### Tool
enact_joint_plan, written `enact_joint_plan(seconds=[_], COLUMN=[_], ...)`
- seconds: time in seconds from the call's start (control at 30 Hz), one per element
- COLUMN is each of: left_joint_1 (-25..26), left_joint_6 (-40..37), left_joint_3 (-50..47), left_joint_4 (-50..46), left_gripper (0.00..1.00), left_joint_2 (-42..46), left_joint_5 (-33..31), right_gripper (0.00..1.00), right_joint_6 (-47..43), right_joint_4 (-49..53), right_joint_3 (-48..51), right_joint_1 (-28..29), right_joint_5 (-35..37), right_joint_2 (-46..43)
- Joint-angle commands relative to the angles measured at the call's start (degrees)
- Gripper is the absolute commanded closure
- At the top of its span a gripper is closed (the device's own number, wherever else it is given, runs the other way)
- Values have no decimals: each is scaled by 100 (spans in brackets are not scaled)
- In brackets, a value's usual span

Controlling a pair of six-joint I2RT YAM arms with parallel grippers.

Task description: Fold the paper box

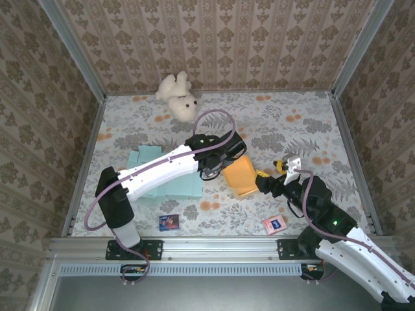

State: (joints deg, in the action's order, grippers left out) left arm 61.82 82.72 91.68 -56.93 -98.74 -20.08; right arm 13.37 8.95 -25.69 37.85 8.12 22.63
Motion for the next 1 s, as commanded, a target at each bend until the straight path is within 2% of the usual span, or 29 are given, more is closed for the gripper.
enact_joint_plan(seconds=[0.0,0.07,0.13,0.23,0.33,0.5,0.6,0.63,0.73,0.87,0.97], left_joint_1=[-62,-103,-166,-292,-411,-498,-512,-528,-785,-1471,-1758], left_joint_6=[-741,-1456,-2513,-4567,-6704,-9502,-11030,-11436,-12506,-13146,-13974], left_joint_3=[273,475,678,801,749,929,675,509,-2,-211,-706], left_joint_4=[-124,-37,270,1002,1625,1673,1742,1883,2221,2350,2630], left_gripper=[96,100,100,100,100,100,100,100,100,100,100], left_joint_2=[-52,-49,-41,48,236,285,367,419,711,1034,1384], left_joint_5=[-410,-640,-739,-507,21,87,330,378,1257,2759,3404], right_gripper=[21,21,21,21,21,22,30,31,33,37,39], right_joint_6=[-89,-90,-74,-62,-64,-77,-158,-170,-590,-1781,-2623], right_joint_4=[-69,-69,-63,-84,-144,-324,-435,-474,-874,-1828,-2754], right_joint_3=[-14,-4,-6,11,16,29,40,38,17,-6,-59], right_joint_1=[-14,-14,-14,-15,-14,-14,-14,-18,-13,-29,-264], right_joint_5=[54,74,133,190,207,243,600,716,729,796,580], right_joint_2=[3,-2,7,13,71,343,518,576,768,1148,1682])
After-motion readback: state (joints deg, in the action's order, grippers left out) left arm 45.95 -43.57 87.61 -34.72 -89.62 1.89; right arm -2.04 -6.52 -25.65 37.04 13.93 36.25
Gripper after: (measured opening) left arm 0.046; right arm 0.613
